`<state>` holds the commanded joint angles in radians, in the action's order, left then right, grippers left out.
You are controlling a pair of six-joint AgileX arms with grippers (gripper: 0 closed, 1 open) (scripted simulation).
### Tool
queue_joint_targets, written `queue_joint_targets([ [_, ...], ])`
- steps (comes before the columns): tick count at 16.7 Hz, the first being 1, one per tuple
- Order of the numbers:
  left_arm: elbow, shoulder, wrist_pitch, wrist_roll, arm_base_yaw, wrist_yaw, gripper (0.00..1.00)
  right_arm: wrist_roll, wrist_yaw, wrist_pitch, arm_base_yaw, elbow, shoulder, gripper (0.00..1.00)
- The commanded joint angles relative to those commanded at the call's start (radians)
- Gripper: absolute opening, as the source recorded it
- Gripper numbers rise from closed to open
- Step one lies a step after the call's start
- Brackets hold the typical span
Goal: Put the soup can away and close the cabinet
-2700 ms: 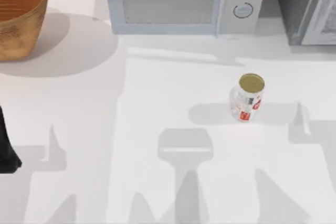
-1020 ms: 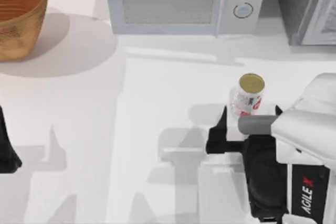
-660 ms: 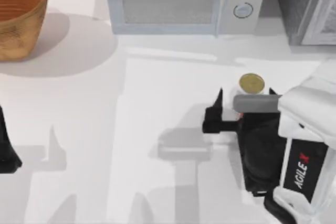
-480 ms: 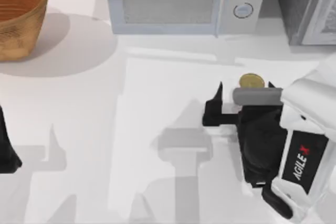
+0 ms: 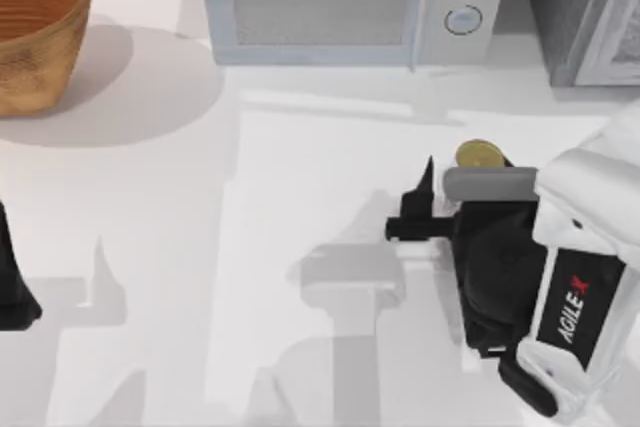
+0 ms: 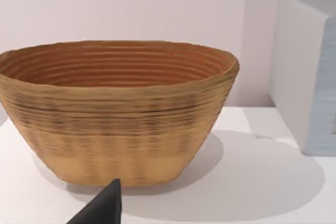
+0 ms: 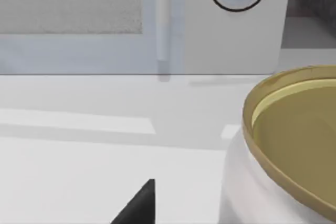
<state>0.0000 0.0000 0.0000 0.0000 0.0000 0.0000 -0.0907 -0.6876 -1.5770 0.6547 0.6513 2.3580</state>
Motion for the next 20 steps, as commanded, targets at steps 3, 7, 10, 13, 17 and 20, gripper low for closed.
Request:
queue_joint_targets([
  [3, 0.0, 0.0, 0.0, 0.0, 0.0, 0.0, 1.0, 0.0, 0.0, 0.0, 0.0, 0.0, 0.0, 0.4],
  [7, 0.0, 0.0, 0.0, 0.0, 0.0, 0.0, 1.0, 0.0, 0.0, 0.0, 0.0, 0.0, 0.0, 0.1],
  [10, 0.0, 0.0, 0.0, 0.0, 0.0, 0.0, 1.0, 0.0, 0.0, 0.0, 0.0, 0.0, 0.0, 0.0],
  [13, 0.0, 0.0, 0.0, 0.0, 0.0, 0.0, 1.0, 0.0, 0.0, 0.0, 0.0, 0.0, 0.0, 0.0],
  [17, 0.0, 0.0, 0.0, 0.0, 0.0, 0.0, 1.0, -0.001, 0.0, 0.0, 0.001, -0.001, -0.001, 0.0],
  [20, 0.0, 0.0, 0.0, 0.0, 0.0, 0.0, 1.0, -0.005, 0.002, 0.038, 0.001, -0.001, -0.037, 0.0],
])
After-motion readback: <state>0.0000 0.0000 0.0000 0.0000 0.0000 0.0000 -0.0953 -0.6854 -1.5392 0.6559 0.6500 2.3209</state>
